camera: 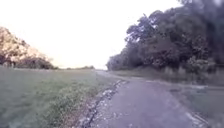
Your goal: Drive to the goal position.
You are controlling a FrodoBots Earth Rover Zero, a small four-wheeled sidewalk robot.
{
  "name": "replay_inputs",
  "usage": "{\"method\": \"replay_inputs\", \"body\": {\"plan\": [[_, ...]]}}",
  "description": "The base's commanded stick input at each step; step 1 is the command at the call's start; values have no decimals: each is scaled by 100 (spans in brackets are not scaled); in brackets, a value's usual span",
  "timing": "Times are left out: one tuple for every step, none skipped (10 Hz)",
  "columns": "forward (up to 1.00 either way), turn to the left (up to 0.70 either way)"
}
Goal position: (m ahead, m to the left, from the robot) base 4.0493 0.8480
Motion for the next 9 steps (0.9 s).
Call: {"method": "replay_inputs", "body": {"plan": [[0, -70], [0, -70], [0, -70], [0, -14], [0, 0], [0, 0], [0, 0], [0, 0], [0, 0]]}}
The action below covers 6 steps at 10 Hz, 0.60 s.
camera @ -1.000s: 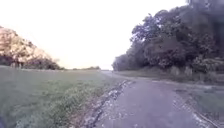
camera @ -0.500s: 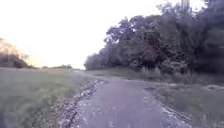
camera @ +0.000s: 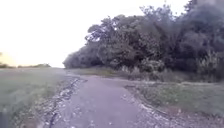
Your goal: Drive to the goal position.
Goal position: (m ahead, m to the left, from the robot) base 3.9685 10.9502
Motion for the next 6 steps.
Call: {"method": "replay_inputs", "body": {"plan": [[0, 0], [0, 12], [0, 55], [0, 70], [0, 70], [0, 70]]}}
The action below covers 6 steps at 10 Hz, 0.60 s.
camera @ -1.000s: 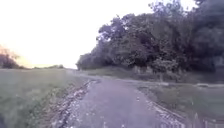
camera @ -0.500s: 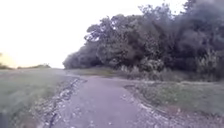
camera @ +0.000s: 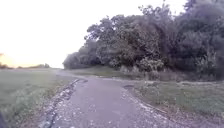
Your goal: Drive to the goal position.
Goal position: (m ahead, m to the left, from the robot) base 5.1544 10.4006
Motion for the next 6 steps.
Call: {"method": "replay_inputs", "body": {"plan": [[0, 70], [0, 69], [0, 47], [0, 0], [0, 0], [0, 0]]}}
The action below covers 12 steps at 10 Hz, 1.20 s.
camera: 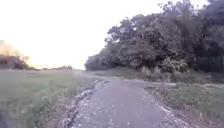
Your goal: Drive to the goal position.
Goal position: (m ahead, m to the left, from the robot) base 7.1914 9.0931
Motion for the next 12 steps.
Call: {"method": "replay_inputs", "body": {"plan": [[6, 0], [18, 0], [70, 0], [70, 0], [70, 0], [70, 0], [70, 0], [70, 0], [70, 0], [70, 0], [70, 0], [66, 0]]}}
